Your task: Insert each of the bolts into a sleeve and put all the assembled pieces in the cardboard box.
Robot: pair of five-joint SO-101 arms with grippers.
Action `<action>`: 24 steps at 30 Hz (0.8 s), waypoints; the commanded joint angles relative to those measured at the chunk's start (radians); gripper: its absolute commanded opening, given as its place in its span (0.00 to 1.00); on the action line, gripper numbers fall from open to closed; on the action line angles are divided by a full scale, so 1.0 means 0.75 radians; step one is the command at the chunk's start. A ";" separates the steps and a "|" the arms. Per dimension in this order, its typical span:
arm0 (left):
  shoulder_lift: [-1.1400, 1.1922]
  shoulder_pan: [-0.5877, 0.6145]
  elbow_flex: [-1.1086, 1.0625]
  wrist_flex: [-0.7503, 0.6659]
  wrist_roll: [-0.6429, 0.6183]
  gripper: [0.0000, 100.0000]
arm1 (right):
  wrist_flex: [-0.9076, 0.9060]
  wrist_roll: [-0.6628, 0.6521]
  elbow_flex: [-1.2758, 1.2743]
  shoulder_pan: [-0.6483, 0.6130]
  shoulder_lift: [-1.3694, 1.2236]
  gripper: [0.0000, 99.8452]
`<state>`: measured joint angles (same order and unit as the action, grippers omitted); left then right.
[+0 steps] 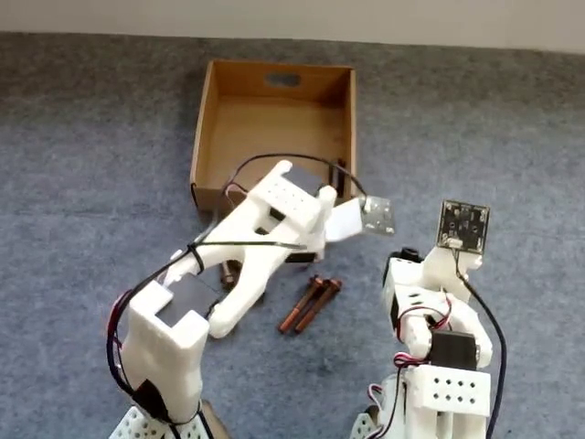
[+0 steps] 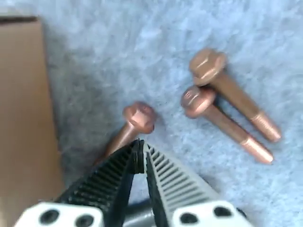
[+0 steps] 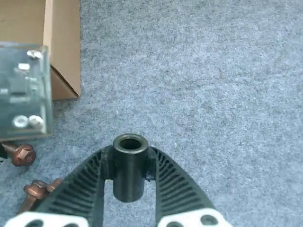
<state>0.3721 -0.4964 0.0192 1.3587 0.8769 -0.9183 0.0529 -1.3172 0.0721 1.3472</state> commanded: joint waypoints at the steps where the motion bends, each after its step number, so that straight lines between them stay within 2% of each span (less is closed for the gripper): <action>1: -0.105 -0.011 0.021 0.014 0.008 0.03 | -0.005 0.004 0.009 0.009 0.019 0.01; 6: -0.054 -0.003 0.024 0.004 0.010 0.17 | -0.005 0.004 0.009 0.009 0.019 0.01; 12: 0.044 -0.005 0.066 -0.012 0.072 0.14 | -0.005 0.004 0.009 0.009 0.019 0.01; 24: 0.261 -0.060 0.341 -0.004 0.070 0.14 | -0.005 0.004 0.009 0.009 0.019 0.01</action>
<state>0.5547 -0.5178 0.2202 1.3587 0.9260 -0.9183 0.0529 -1.3172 0.0721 1.3472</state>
